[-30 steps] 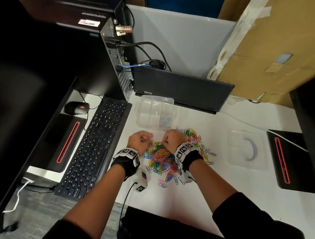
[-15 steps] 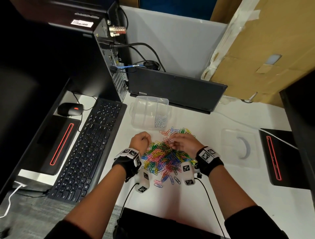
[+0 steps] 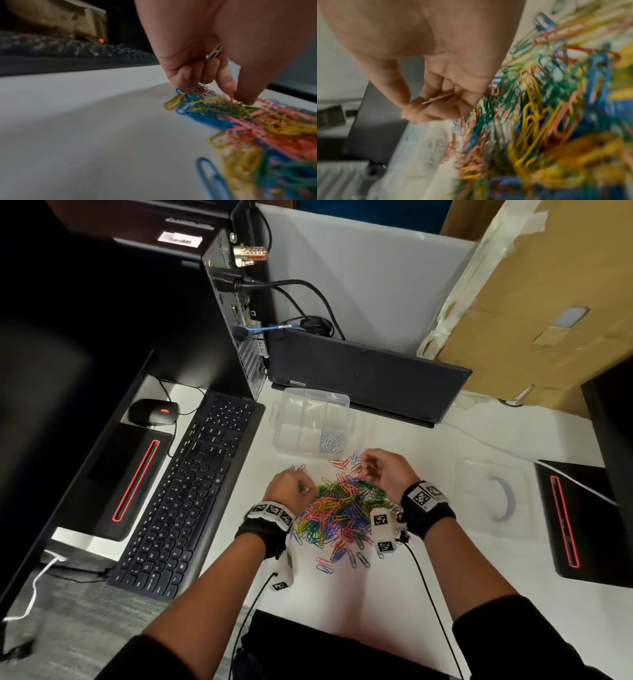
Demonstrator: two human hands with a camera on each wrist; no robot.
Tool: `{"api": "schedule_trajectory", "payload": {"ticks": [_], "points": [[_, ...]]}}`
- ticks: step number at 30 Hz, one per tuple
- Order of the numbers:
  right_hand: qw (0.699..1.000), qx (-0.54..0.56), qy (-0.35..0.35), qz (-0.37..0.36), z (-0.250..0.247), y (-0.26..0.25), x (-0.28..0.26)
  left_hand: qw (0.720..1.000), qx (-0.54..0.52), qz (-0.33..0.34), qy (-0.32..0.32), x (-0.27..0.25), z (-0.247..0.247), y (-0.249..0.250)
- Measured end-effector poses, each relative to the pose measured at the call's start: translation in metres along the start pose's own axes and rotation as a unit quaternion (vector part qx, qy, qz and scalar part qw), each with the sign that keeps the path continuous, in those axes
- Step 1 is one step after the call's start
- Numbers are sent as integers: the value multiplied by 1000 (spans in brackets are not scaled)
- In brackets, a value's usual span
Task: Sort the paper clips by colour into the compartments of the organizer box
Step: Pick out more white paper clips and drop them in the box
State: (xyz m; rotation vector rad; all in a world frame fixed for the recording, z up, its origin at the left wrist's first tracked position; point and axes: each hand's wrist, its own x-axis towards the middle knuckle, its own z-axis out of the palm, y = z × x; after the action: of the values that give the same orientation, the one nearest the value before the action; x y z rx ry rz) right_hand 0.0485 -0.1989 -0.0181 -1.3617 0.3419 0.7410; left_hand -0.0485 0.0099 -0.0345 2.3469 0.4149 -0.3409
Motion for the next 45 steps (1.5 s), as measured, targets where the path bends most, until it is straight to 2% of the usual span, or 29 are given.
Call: {"api": "schedule_trajectory", "payload": {"ticks": [1,3,4,8,12,17,23,26,30,33,35,36,38,39,41,45], "points": [[991,-124,33,-44,0,1,3,1000,-27,0,4,-1,0,-1],[917,-362,98,-132,-2,2,10,996,-84,-8,14,-2,-2,-2],[886,-424,112,-155,-3,2,13,995,-96,-14,23,-2,-4,-2],[841,-499,91,-188,-1,2,19,990,-114,-43,73,-2,-16,-7],[815,-543,62,-192,2,-2,22,993,-52,-50,95,1,-22,-12],[819,-544,39,-177,0,-4,22,998,35,-5,46,-1,-19,-7],[840,-505,98,-172,3,1,23,998,55,-34,5,0,-7,-1],[841,-500,118,-170,12,3,26,998,31,-56,-11,2,-5,1],[826,-528,105,-167,19,3,24,996,-33,-80,-25,2,-6,-6],[848,-495,90,-167,11,1,23,993,-97,-65,-11,1,-7,-14],[880,-446,66,-148,4,1,20,992,-116,-52,4,-1,-9,-17],[909,-396,45,-122,1,3,17,991,-126,-51,10,-3,-9,-18],[971,-230,-15,-56,0,6,10,987,-150,-53,15,-6,-11,-18],[988,-144,-47,-22,0,8,6,985,-162,-57,16,-8,-11,-19],[994,-12,-102,46,4,12,-2,982,-176,-72,7,-9,-11,-23],[966,134,-160,155,19,20,-11,974,-206,-89,-6,-10,-9,-31]]}}
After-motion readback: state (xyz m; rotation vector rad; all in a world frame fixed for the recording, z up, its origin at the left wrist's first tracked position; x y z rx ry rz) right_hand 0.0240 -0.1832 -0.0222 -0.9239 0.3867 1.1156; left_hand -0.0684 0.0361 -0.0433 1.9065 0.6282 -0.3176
